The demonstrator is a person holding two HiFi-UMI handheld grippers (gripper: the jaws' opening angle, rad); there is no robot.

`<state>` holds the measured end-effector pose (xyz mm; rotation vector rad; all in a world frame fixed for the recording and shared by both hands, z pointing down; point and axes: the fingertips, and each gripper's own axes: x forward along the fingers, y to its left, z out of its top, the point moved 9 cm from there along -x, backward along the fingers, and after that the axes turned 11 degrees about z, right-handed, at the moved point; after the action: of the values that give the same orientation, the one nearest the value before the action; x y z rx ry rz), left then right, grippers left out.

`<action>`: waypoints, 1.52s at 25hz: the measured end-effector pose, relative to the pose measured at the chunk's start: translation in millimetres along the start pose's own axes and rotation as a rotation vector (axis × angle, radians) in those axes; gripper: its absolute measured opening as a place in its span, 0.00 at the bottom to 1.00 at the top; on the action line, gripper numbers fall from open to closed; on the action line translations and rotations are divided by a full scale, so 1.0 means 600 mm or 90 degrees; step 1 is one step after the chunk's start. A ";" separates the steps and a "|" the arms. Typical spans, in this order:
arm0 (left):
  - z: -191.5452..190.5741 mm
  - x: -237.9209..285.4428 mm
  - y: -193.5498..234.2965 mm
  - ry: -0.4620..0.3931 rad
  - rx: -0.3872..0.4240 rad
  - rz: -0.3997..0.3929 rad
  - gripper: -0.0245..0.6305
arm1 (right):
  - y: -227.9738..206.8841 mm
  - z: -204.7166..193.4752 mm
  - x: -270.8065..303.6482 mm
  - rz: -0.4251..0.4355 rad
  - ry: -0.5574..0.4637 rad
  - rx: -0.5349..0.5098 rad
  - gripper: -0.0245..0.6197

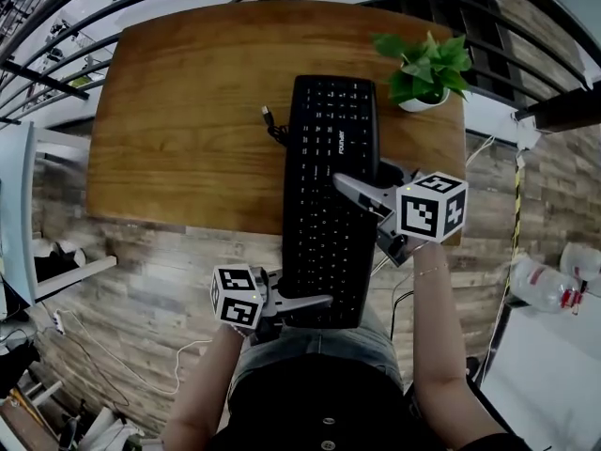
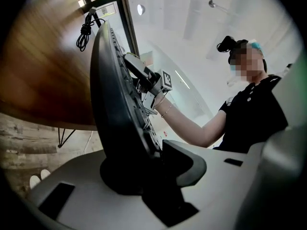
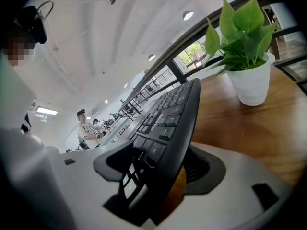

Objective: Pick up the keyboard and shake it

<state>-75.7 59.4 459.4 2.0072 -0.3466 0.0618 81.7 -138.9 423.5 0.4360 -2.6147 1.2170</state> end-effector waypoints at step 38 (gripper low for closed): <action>0.034 0.043 0.128 0.085 -0.049 0.096 0.24 | -0.046 -0.073 -0.046 -0.037 -0.116 0.098 0.47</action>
<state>-74.1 4.1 522.2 1.8869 -0.4076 0.2726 120.7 -117.5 461.6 0.6759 -2.6437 1.4263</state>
